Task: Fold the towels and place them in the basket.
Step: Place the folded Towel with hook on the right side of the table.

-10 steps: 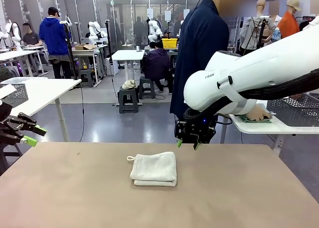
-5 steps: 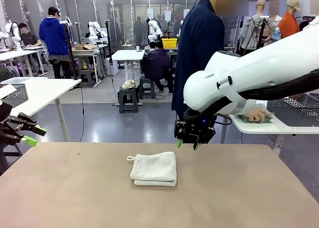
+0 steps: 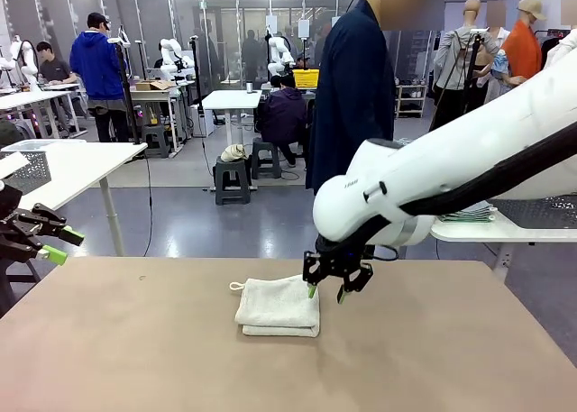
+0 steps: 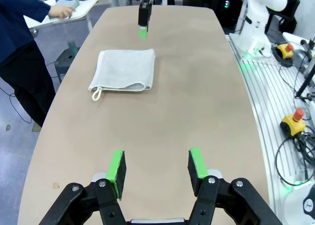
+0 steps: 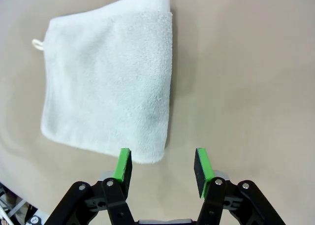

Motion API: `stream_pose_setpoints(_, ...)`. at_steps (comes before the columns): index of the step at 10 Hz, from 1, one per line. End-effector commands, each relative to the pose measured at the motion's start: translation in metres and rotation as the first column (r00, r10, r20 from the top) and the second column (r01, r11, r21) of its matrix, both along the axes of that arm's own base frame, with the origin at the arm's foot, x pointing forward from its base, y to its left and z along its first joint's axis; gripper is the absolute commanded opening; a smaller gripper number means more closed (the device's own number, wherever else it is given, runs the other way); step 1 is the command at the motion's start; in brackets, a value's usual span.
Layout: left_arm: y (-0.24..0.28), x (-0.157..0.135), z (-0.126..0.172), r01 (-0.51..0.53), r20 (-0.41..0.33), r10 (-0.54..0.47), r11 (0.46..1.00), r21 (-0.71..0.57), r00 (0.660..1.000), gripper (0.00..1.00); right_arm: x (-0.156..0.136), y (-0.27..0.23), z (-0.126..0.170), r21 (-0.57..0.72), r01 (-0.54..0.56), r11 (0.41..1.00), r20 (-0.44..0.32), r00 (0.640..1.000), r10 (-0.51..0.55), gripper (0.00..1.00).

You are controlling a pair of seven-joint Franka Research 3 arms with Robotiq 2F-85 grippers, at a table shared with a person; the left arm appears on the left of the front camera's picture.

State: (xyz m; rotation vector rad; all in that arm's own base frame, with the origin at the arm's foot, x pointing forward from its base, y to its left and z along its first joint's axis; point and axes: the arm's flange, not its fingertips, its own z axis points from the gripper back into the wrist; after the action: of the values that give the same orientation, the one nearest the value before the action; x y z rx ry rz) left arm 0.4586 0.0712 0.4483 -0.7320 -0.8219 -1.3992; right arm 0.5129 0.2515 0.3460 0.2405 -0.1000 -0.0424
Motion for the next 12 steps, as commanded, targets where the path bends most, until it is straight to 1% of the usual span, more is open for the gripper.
stream_pose_setpoints(1,-0.001,-0.002,0.001,-0.004,0.007,0.004,1.0,-0.002,1.0,0.66,0.01,0.014,-0.014,-0.02,0.033,0.999,0.015,0.999,-0.033,0.65)
stream_pose_setpoints(3,-0.001,-0.002,0.001,-0.004,0.007,0.004,1.0,-0.002,1.0,0.66,0.015,0.018,-0.021,-0.01,0.052,0.999,0.047,0.998,-0.052,0.65)
stream_pose_setpoints(6,-0.001,-0.002,0.001,-0.004,0.007,0.004,1.0,-0.002,1.0,0.66,0.026,0.019,-0.029,-0.029,0.073,0.997,0.049,0.996,-0.071,0.65)
stream_pose_setpoints(10,-0.001,-0.002,0.001,-0.004,0.007,0.004,1.0,-0.002,1.0,0.66,0.036,0.024,-0.039,0.006,0.076,0.997,0.077,0.994,-0.076,0.65)
stream_pose_setpoints(12,-0.001,-0.002,0.001,-0.004,0.007,0.004,1.0,-0.002,1.0,0.66,0.04,0.027,-0.044,-0.004,0.087,0.996,0.064,0.994,-0.087,0.65)
